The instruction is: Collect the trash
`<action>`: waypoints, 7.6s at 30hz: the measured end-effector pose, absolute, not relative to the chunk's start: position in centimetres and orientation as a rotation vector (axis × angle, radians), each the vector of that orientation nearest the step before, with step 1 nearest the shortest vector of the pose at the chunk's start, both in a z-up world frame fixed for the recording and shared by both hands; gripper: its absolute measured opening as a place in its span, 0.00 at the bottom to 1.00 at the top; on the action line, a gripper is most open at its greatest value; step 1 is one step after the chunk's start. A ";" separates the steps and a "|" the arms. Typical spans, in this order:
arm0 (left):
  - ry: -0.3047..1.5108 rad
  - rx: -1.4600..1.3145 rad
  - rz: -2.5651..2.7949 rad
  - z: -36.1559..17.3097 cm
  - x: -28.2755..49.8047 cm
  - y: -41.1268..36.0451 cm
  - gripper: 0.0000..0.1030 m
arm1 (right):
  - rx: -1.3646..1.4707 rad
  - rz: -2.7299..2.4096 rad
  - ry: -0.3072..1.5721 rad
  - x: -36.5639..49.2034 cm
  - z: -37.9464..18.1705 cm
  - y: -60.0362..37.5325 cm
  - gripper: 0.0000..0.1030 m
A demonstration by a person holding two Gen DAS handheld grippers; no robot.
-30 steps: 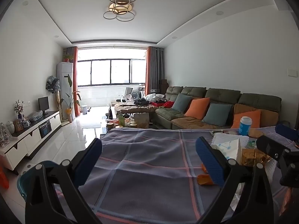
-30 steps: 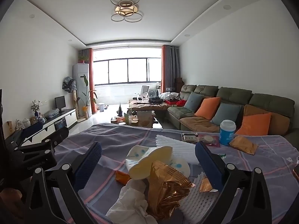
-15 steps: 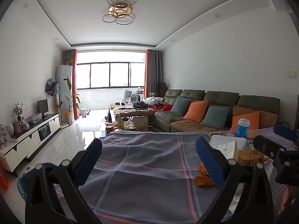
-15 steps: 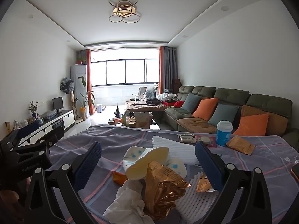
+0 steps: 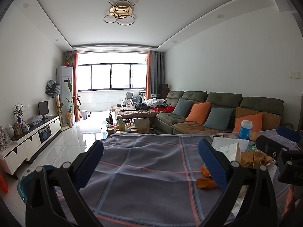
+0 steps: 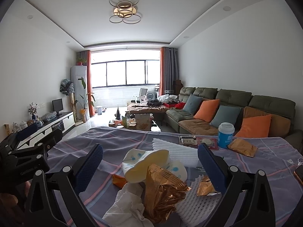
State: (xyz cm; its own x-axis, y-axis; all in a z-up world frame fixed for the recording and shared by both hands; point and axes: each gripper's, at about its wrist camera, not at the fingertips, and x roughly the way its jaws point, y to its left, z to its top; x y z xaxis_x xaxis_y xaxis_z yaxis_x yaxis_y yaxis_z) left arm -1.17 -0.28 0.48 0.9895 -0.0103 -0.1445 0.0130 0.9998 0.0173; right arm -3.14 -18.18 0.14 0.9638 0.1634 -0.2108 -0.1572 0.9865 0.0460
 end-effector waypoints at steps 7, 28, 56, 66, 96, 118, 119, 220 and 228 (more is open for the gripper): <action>0.143 0.019 -0.012 0.5 -1.2 -0.3 0.97 | 0.029 0.163 0.215 -3.2 0.1 -18.2 0.96; 0.142 0.019 -0.022 0.3 -1.2 -0.4 0.97 | 0.028 0.162 0.216 -3.2 0.2 -18.2 0.96; 0.181 0.014 -0.080 -0.3 -1.0 -0.5 0.97 | 0.034 0.171 0.252 -2.8 -0.4 -18.8 0.96; 0.326 0.096 -0.475 -2.3 -2.0 -3.8 0.97 | 0.084 0.185 0.337 -2.4 -1.1 -21.5 0.93; 0.598 0.103 -0.821 -7.2 -3.0 -5.2 0.14 | 0.098 0.320 0.449 -1.6 -1.4 -22.8 0.38; 0.465 -0.094 -0.397 -2.7 -2.8 9.3 0.14 | 0.065 0.688 0.405 1.9 2.3 -11.0 0.38; 0.461 -0.103 -0.372 -2.5 -2.9 10.2 0.14 | 0.061 0.712 0.414 2.4 2.2 -9.9 0.38; 0.734 -0.135 -0.781 -7.0 3.5 -3.8 0.64 | 0.216 0.459 0.603 4.9 -3.3 -19.5 0.69; 0.796 -0.193 -0.804 -8.0 4.9 -3.8 0.42 | 0.262 0.492 0.640 6.8 -4.1 -18.4 0.60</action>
State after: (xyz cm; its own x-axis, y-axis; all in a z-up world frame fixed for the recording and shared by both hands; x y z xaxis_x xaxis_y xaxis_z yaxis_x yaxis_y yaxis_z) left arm 4.89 -3.84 -8.01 0.4271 -0.7074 -0.5632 0.5702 0.6941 -0.4395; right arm 6.84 -18.43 -4.09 0.6930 0.5142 -0.5053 -0.3561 0.8536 0.3802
